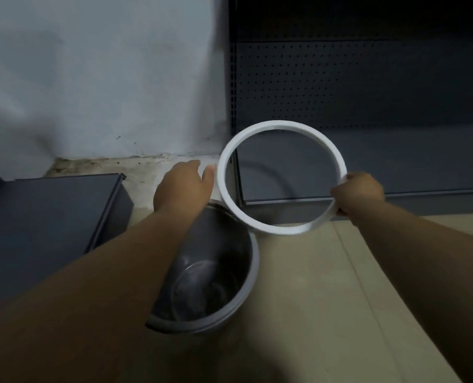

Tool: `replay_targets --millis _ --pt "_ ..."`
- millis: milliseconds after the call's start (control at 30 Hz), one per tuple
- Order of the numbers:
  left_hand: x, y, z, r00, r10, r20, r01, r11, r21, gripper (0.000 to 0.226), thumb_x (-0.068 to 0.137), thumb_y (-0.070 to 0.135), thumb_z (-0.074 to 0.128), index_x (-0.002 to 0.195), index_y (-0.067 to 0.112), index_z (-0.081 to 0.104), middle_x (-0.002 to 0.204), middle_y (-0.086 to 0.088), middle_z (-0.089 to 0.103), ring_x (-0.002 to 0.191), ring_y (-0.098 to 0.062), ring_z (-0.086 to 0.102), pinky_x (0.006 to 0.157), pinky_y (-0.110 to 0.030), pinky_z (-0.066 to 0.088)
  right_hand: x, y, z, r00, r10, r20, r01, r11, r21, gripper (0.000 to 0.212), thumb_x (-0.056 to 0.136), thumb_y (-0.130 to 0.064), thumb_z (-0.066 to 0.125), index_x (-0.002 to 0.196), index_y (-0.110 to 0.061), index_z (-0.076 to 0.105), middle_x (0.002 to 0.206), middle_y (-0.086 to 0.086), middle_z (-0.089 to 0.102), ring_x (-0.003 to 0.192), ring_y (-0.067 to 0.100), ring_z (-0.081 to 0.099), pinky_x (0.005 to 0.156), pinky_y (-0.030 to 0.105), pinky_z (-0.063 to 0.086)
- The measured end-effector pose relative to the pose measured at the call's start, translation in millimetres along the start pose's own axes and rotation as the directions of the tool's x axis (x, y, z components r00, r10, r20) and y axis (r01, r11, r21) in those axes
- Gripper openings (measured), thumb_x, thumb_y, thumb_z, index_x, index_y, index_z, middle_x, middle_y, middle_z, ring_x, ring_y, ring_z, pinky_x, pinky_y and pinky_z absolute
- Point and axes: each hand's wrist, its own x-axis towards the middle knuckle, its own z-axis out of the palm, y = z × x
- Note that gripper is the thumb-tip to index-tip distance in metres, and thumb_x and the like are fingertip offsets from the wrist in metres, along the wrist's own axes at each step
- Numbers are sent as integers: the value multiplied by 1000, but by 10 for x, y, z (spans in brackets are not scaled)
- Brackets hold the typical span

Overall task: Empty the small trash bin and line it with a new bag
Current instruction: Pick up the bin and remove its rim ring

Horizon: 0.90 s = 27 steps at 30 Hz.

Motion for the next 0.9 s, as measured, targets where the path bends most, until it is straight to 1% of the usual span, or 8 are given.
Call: replay_targets --millis 100,200,333,500,567,700,800,900 --pt "-3 95 158 998 32 48 -33 999 12 51 96 45 34 139 19 44 145 -7 45 130 -30 44 102 -42 38 64 380 -104 994 103 27 -104 993 50 26 85 -6 57 109 3 63 101 23 68 97 42 67 82 51 57" --pt "-5 163 281 996 52 78 -55 998 38 52 96 46 33 138 17 44 143 -9 46 129 -31 45 102 -42 39 90 744 -128 976 219 -4 -219 976 -10 20 84 -6 59 99 4 65 72 18 68 77 37 72 75 49 60" --pt "15 200 389 993 68 93 -76 993 94 52 96 45 32 138 16 44 142 -11 47 128 -32 45 101 -43 39 65 1175 25 968 251 -12 -251 962 -105 15 85 -8 60 98 -1 61 78 19 68 65 35 70 68 47 61" --pt "23 149 481 993 70 95 -84 985 149 51 97 43 34 138 15 45 140 -12 49 125 -33 47 99 -42 39 -35 1580 319 959 279 50 -267 949 -169 18 84 -7 56 101 -3 62 81 18 68 53 29 66 52 34 58" --pt "20 112 500 993 64 98 -80 982 171 51 97 42 34 138 15 45 141 -12 48 126 -33 47 101 -42 39 -73 1674 469 947 306 102 -282 939 -199 19 84 -6 56 102 -1 61 81 18 68 54 29 66 49 33 56" --pt "2 40 511 992 54 110 -78 970 228 49 97 41 34 137 14 45 139 -12 50 124 -32 48 100 -41 39 -101 1757 767 912 377 164 -341 916 -213 27 86 -10 60 112 -2 57 96 21 68 75 36 69 60 41 59" --pt "-6 -9 503 993 47 106 -73 964 254 48 97 40 34 134 13 48 136 -13 52 122 -33 49 97 -41 40 -71 1769 949 884 427 191 -381 894 -238 28 90 -11 57 117 -2 55 101 22 68 80 37 69 39 32 47" --pt "-10 -59 497 992 53 110 -83 956 282 47 97 39 35 133 11 49 134 -14 53 120 -34 50 95 -41 41 -42 1731 1061 851 475 226 -416 870 -264 27 90 -7 58 114 4 54 103 24 67 87 39 68 51 37 50"
